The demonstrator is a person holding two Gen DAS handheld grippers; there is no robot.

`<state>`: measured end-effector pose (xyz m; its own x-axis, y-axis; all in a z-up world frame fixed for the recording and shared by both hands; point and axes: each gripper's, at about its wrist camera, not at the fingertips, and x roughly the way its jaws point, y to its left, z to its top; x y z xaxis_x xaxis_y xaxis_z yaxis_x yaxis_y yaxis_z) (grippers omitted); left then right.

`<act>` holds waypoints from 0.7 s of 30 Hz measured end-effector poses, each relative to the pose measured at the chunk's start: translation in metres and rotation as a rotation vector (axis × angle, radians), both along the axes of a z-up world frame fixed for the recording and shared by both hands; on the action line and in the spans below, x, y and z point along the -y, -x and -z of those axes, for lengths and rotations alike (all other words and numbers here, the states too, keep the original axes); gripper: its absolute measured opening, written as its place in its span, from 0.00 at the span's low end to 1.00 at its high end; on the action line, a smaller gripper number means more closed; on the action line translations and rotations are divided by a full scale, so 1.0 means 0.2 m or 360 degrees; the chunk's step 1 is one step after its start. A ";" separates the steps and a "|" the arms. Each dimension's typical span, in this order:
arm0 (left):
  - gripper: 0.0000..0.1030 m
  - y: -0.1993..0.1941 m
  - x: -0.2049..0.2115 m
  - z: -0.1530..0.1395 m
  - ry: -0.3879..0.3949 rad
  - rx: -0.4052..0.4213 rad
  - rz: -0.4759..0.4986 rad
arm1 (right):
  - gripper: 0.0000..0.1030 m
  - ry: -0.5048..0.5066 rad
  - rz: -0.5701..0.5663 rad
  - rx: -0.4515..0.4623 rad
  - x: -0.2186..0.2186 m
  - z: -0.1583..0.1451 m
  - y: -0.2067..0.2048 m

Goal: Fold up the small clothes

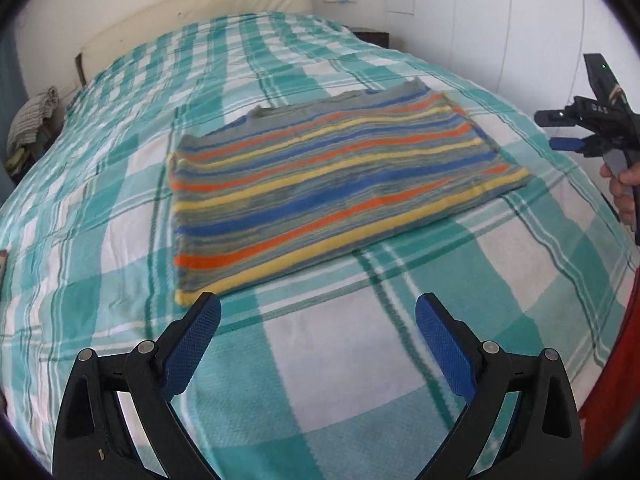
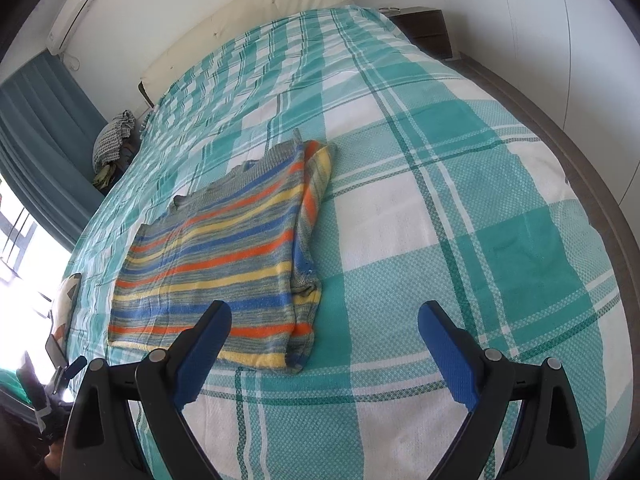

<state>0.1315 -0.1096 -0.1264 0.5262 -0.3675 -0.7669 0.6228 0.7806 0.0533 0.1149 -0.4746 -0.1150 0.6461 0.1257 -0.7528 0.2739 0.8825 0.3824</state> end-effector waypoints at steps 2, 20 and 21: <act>0.91 0.00 0.30 0.02 -0.0003 -0.0037 0.0231 | 0.91 -0.0047 0.0013 0.0009 0.05 0.00 -0.01; 0.04 -0.06 0.93 0.10 0.0181 -0.0023 0.0464 | 0.75 -0.0517 -0.0221 -0.0135 0.20 0.24 -0.85; 0.04 -0.06 0.89 0.07 0.0228 -0.0041 0.0438 | 0.65 -0.0488 -0.0201 -0.0148 0.19 0.25 -0.90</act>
<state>0.1443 -0.2873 -0.1410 0.3730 -0.5986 -0.7089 0.8114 0.5810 -0.0637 0.2949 -0.5118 -0.1649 0.5414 0.4298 -0.7226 0.2162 0.7594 0.6137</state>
